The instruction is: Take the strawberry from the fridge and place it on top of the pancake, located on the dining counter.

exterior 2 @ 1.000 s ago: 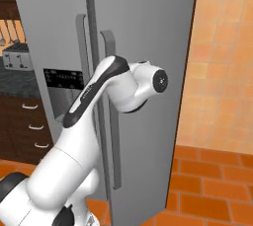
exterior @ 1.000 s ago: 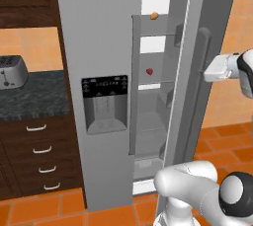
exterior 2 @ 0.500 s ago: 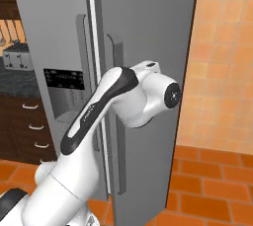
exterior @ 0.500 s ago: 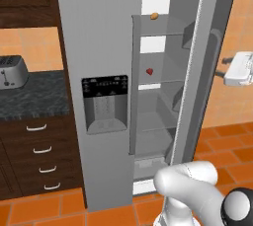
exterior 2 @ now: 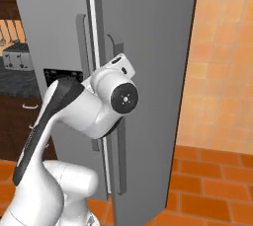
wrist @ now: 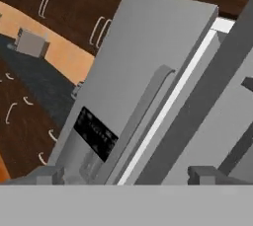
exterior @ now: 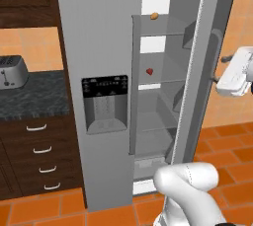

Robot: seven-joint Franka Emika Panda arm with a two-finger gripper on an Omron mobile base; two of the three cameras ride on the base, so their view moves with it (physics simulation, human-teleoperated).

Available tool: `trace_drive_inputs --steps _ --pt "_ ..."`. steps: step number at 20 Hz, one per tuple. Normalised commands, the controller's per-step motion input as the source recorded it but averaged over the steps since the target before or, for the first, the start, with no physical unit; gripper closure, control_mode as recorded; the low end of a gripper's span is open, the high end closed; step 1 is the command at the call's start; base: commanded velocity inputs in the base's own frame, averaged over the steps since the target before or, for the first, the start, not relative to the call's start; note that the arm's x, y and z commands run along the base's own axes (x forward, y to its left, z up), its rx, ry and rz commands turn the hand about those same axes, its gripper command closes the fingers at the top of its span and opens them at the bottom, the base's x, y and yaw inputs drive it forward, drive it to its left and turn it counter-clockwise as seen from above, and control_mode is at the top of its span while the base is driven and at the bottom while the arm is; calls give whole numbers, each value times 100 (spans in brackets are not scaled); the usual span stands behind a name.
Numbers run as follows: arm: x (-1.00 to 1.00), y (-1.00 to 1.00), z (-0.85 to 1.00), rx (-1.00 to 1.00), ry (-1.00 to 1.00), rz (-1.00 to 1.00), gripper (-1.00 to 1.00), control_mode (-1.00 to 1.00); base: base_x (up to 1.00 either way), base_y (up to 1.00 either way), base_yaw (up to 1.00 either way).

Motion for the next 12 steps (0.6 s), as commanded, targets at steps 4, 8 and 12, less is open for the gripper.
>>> trace_drive_inputs --steps 4,8,12 --pt "0 100 0 -35 0 -24 -100 -100 0 0 0" --pt "39 98 -9 -26 1 -27 -100 -100 0 0 0" --pt "76 68 -33 -24 10 -28 -100 -100 0 0 0"
